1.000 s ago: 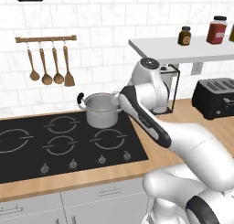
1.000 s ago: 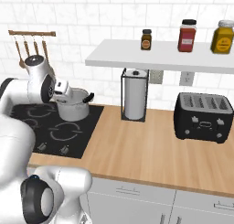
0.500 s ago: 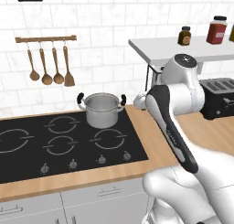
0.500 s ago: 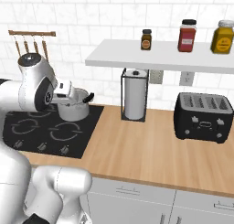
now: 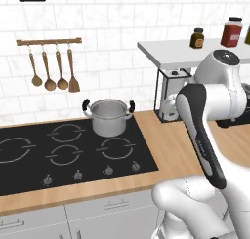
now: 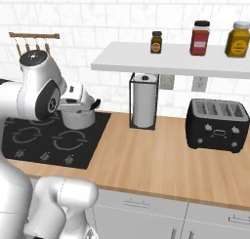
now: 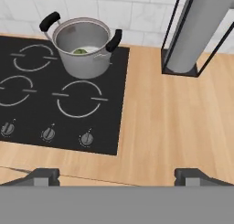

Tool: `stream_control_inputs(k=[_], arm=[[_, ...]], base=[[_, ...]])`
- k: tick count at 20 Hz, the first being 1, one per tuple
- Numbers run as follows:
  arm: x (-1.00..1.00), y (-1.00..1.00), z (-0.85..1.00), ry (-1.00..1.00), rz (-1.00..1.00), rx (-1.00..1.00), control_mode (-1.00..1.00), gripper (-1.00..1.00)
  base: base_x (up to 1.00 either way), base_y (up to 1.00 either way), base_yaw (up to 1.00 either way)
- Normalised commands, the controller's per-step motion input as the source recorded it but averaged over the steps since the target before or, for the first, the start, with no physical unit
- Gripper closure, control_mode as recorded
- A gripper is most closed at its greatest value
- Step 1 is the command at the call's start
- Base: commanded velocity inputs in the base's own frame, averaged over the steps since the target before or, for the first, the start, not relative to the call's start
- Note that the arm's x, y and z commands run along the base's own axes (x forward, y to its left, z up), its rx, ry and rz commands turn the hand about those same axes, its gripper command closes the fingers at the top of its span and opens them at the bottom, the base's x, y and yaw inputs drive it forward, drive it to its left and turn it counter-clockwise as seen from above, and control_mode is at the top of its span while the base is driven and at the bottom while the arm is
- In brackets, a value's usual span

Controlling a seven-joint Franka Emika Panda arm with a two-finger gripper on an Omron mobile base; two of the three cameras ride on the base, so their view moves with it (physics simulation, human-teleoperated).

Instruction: Put the lime and eggplant in the pot. Retrieve the spatula and lightly stir the vegetables in the pot.

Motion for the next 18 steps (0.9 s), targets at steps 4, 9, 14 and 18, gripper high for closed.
stream_control_inputs(k=[4,9,14,18], arm=[[0.0,0.0,0.0,0.0,0.0,0.0,1.0,-1.0],[0.0,0.0,0.0,0.0,0.0,0.0,1.0,-1.0],[0.0,0.0,0.0,0.0,0.0,0.0,1.0,-1.0],[0.0,0.0,0.0,0.0,0.0,0.0,1.0,-1.0]], base=[[-0.25,0.22,0.0],[-0.53,0.98,0.0],[-0.17,1.0,0.0],[-0.14,1.0,0.0]])
